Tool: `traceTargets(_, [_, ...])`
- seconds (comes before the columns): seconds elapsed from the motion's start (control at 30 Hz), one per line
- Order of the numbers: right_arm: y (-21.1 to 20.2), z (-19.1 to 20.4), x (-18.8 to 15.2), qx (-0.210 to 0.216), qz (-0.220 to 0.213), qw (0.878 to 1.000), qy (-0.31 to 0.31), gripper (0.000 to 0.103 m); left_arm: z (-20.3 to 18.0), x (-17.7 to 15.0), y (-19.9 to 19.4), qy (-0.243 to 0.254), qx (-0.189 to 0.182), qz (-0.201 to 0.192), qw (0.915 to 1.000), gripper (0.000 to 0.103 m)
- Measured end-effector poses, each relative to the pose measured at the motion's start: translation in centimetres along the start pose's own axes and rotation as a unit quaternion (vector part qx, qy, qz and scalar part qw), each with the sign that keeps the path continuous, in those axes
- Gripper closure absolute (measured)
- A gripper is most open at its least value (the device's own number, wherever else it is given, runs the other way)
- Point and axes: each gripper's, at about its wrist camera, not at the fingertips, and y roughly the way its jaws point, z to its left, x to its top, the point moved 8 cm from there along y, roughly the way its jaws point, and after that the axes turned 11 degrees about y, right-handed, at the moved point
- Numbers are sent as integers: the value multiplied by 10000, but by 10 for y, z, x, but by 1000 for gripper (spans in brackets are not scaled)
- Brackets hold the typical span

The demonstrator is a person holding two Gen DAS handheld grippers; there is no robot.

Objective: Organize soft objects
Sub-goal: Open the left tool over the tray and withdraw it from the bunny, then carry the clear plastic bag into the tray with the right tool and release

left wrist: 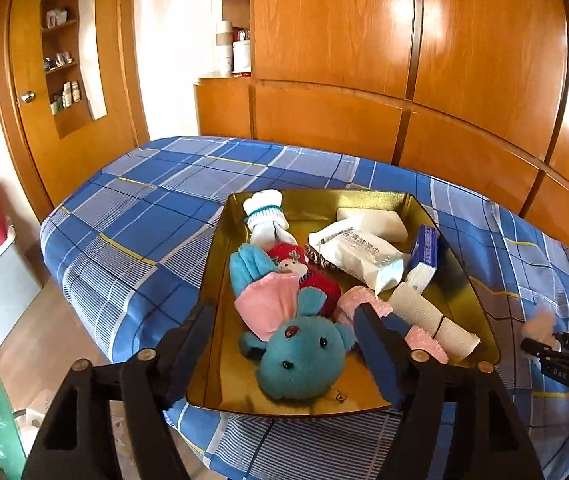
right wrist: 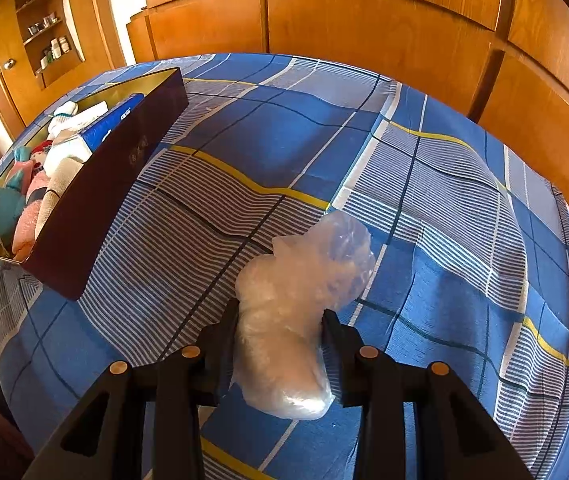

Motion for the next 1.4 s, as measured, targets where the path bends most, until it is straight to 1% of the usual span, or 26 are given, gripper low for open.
traceTargets(0.1, [1,0,0,-40,10,10000,-5,66,-1,1,-5,7,99,-60,9999,24])
traceTargets(0.2, [1,0,1,-17,10,10000,26,66,-2,1,-7,43,205,-83,9997,24])
traceTargets(0.37, [1,0,1,-56,-54,10000,10,66,3,-2,-8,-56,332,-76,9994,23])
traceTargets(0.43, [0,0,0,-94,-87,9999,-3,66,7,-3,-9,-120,340,-76,9993,21])
traceTargets(0.53, [0,1,-1,-189,-120,9997,-25,66,11,-4,-9,-188,342,-93,9992,20])
traceTargets(0.83, [0,4,-1,-477,-117,9987,95,67,26,-13,-6,-366,337,-14,9988,20])
traceTargets(0.97, [-1,4,1,-536,-46,9984,160,68,37,-18,-6,-536,273,-4,9982,20])
traceTargets(1.1, [-5,5,4,-585,-41,9980,254,69,50,-19,-9,-687,323,-37,9971,20])
traceTargets(1.17, [-15,9,12,-483,-167,9981,333,69,57,-20,-13,-729,394,-84,9965,20])
traceTargets(1.27, [-33,23,26,-286,-396,9984,295,69,67,-21,-14,-823,448,-99,9956,20])
traceTargets(1.4, [-54,58,38,95,-605,9981,57,69,75,-25,-14,-957,475,-70,9943,20])
